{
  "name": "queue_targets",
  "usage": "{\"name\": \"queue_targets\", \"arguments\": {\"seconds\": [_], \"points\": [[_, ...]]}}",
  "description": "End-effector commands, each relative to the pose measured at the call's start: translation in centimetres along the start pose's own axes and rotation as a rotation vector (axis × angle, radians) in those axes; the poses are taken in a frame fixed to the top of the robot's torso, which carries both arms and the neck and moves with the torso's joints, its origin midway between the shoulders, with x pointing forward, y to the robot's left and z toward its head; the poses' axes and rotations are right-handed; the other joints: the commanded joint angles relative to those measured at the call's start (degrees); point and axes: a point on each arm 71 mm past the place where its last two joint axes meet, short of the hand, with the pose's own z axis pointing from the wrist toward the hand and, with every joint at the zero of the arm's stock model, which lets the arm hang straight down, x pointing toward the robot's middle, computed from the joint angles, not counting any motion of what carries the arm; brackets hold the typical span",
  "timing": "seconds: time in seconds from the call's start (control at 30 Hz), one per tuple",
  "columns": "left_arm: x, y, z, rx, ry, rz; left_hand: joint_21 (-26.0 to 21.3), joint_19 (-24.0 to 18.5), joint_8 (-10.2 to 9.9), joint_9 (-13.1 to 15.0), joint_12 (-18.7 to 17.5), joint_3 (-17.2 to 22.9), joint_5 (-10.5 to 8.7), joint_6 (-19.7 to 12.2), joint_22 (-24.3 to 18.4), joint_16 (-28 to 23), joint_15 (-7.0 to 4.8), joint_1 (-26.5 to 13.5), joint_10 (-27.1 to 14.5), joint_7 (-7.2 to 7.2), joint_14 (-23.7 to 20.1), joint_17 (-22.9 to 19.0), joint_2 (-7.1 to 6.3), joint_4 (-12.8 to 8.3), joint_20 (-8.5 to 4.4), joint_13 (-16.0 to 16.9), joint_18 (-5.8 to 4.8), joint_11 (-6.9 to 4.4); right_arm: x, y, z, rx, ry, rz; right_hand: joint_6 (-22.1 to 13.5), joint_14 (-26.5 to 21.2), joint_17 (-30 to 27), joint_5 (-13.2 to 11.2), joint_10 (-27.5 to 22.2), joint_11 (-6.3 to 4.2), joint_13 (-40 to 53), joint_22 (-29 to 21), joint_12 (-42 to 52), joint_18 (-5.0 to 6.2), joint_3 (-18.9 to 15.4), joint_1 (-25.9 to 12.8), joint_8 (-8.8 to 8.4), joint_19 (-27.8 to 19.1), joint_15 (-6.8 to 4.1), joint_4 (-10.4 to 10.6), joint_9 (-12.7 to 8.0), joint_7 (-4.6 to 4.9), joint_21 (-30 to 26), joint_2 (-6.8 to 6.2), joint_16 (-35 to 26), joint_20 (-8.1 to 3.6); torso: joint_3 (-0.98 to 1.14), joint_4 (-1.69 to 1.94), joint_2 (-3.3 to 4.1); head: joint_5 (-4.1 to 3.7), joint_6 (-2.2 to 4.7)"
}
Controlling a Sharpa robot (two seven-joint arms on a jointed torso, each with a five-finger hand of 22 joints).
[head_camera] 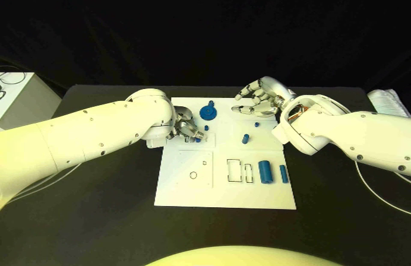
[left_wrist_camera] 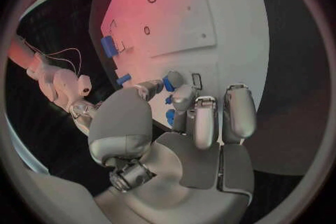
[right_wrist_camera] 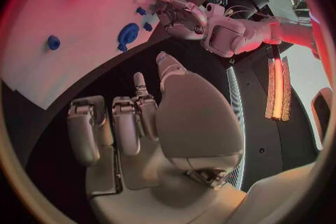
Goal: Assemble the parts on the task board
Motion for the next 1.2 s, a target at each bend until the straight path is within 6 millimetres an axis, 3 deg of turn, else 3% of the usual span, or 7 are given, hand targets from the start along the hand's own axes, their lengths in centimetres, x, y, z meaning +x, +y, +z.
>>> {"name": "queue_targets", "arguments": {"seconds": [0.03,0.3,0.73,1.03,1.13,1.2], "points": [[0.4,0.3,0.1,-0.011,0.011,0.003,-0.27,0.25,-0.45,-0.02,-0.23,-0.94,-1.49,0.16,0.10,0.25,-0.45,0.23,-0.30,0.37,6.07,15.09,0.40,0.02,-0.16,0.12,-0.85,-0.01,0.1,0.1,0.0,-0.015,0.011,-0.004,-0.37,5.60,14.13,-0.01,-0.22,-0.02,8.48,13.92,-0.21,-0.37,-0.01,-0.55,0.30,5.05,-0.35,0.16,0.06,0.00,-0.14,0.08,-0.05,-0.41,0.00,-0.02,0.03,0.01,0.05],[0.3,0.2,-0.4,0.006,-0.004,-0.015,-0.46,0.02,-0.65,-0.02,-0.61,-2.81,-3.74,0.00,-0.24,0.25,-0.44,0.01,-0.65,0.43,6.07,15.09,-0.08,0.07,-0.16,-0.48,-0.77,0.04,0.1,0.1,0.0,-0.015,0.010,-0.004,-0.44,5.61,14.16,-0.01,-0.25,-0.02,8.44,13.84,-0.24,-0.34,-0.13,-0.85,0.42,5.00,-0.36,0.18,0.07,0.00,-0.25,0.07,-0.04,-0.41,0.01,-0.01,-0.01,-0.10,0.15],[-1.1,0.5,-2.0,0.028,-0.054,-0.039,-0.77,-0.43,-0.89,-0.06,-1.15,-3.41,-4.11,-0.44,-0.89,0.25,-0.39,-0.10,-1.24,0.58,6.07,15.09,-0.23,0.09,-0.17,-1.38,-0.63,0.15,0.1,-0.1,0.0,-0.010,0.009,-0.005,-0.54,5.60,14.13,-0.01,-0.28,-0.03,8.40,13.86,-0.26,-0.35,-0.27,-1.14,0.55,5.02,-0.36,0.15,0.07,-0.01,-0.23,0.01,-0.05,-0.42,0.09,-0.04,-0.09,-0.18,0.45],[-2.5,1.2,-3.5,0.042,-0.084,-0.070,-1.78,-1.85,-1.43,-0.13,-2.34,-4.04,-4.07,-1.52,-2.88,0.25,-0.14,0.94,-2.75,0.97,6.07,15.09,-0.09,0.00,-0.06,-3.27,-0.22,0.49,0.0,-0.3,0.0,-0.007,0.005,-0.006,-0.55,5.60,14.14,-0.01,-0.26,-0.03,8.42,13.85,-0.24,-0.34,-0.28,-1.15,0.56,5.01,-0.36,0.15,0.07,-0.01,-0.25,0.00,-0.05,-0.42,0.04,0.03,0.01,-0.33,0.82],[-3.6,1.7,-4.0,0.043,-0.103,-0.101,-5.13,-6.47,-5.33,-2.14,-7.22,-4.41,-3.27,-6.09,-8.92,-2.88,1.56,4.33,-9.70,3.37,3.73,9.65,0.71,-0.02,1.18,-10.84,0.92,2.55,-0.1,-0.4,0.0,-0.006,0.001,-0.006,-0.55,5.60,14.14,-0.01,-0.26,-0.03,8.42,13.85,-0.24,-0.34,-0.28,-1.15,0.56,5.01,-0.36,0.15,0.07,-0.01,-0.25,0.00,-0.05,-0.42,0.07,0.03,0.02,-0.37,1.08],[-4.6,2.2,-4.2,0.039,-0.119,-0.136,-8.64,-10.99,-8.58,-4.35,-13.12,-4.50,-3.05,-8.70,-14.94,-5.62,3.07,6.39,-16.93,5.24,1.28,5.27,1.13,0.03,2.42,-19.29,2.09,4.32,-0.2,-0.4,0.0,-0.006,-0.004,-0.006,-0.55,5.60,14.14,-0.01,-0.26,-0.03,8.42,13.85,-0.24,-0.34,-0.28,-1.15,0.56,5.01,-0.36,0.15,0.07,-0.01,-0.25,0.00,-0.05,-0.42,0.06,0.03,0.03,-0.35,1.17]]}}
